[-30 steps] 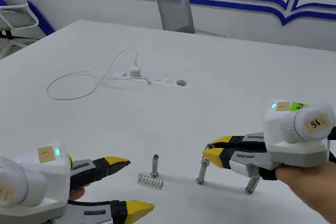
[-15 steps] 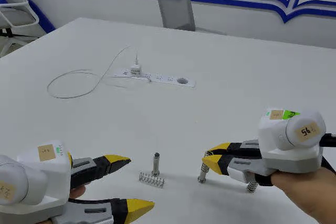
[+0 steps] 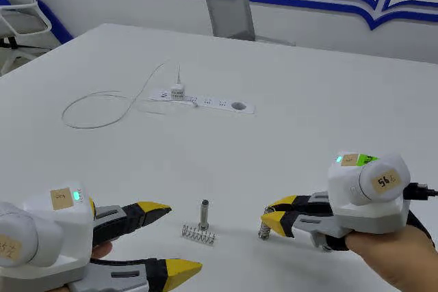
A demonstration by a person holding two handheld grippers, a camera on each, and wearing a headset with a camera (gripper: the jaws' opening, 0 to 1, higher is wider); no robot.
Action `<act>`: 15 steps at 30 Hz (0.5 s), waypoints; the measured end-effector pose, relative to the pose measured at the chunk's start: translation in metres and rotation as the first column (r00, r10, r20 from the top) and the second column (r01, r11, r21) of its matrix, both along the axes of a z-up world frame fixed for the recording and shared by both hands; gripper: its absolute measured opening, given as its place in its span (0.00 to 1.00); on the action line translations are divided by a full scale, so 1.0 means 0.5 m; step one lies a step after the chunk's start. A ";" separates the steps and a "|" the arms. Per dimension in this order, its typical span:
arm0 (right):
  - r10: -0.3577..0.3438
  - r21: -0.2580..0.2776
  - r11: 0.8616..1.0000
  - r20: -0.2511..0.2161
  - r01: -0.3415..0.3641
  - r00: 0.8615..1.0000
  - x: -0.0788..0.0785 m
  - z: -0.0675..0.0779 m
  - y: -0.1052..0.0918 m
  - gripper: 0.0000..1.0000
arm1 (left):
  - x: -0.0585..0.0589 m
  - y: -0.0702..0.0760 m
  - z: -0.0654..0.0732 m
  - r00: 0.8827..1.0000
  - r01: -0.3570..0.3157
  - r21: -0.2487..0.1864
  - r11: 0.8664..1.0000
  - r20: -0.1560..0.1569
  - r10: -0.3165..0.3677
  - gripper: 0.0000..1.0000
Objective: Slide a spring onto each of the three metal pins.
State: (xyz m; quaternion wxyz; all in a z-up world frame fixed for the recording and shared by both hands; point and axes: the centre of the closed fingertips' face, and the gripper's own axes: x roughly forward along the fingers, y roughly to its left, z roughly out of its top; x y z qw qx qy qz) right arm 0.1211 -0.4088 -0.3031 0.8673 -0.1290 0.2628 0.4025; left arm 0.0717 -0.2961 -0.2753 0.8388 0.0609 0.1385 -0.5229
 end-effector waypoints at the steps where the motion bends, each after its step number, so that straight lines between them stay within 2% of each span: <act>1: 0.000 -0.002 1.000 -0.004 0.000 1.000 -0.001 -0.002 0.000 0.12 | 0.000 0.000 0.000 1.000 0.000 0.001 1.000 0.001 0.000 0.59; 8: 0.005 -0.026 1.000 -0.016 -0.005 1.000 -0.005 -0.018 0.000 0.12 | -0.002 0.000 0.000 1.000 -0.001 0.001 1.000 0.001 0.001 0.58; 15: 0.001 -0.027 1.000 -0.020 -0.001 1.000 -0.007 -0.019 -0.003 0.14 | -0.003 0.001 0.001 1.000 -0.001 0.004 1.000 0.003 0.001 0.58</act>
